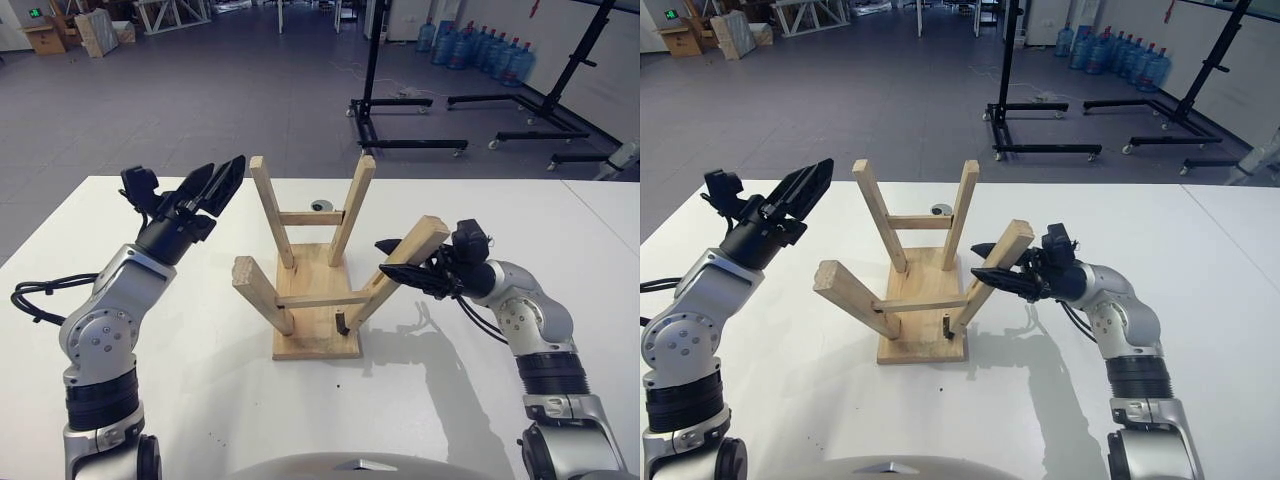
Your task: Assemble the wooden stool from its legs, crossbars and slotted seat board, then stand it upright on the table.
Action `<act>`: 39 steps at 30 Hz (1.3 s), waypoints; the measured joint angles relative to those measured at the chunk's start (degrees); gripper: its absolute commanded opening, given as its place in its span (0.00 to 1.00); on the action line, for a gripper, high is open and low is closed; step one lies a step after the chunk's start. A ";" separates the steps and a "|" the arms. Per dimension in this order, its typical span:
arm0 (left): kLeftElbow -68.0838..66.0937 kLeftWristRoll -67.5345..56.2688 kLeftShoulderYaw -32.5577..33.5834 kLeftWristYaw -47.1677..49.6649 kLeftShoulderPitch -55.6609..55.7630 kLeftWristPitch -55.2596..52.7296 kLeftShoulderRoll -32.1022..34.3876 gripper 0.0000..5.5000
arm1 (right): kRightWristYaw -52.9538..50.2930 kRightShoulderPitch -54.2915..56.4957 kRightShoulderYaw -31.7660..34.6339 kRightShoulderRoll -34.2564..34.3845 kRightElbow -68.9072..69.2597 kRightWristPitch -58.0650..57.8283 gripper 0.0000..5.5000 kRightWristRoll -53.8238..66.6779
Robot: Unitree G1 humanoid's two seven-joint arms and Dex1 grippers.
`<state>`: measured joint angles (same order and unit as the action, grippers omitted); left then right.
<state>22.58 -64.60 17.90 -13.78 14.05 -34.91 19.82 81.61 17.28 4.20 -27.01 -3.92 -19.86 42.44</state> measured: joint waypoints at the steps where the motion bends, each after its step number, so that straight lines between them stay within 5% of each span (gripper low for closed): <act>1: 0.34 0.07 -0.11 -0.05 -0.03 0.07 -0.27 0.98 | -0.01 0.00 -0.11 0.01 0.06 0.06 0.37 -0.08; 39: 0.74 0.93 -0.69 -1.17 -0.08 0.41 -0.75 0.98 | -1.01 -1.11 -3.70 0.68 1.47 6.26 0.37 -4.31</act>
<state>23.32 -63.66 17.21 -14.95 13.97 -34.50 19.07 80.60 16.18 0.51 -26.33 -2.45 -13.60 38.14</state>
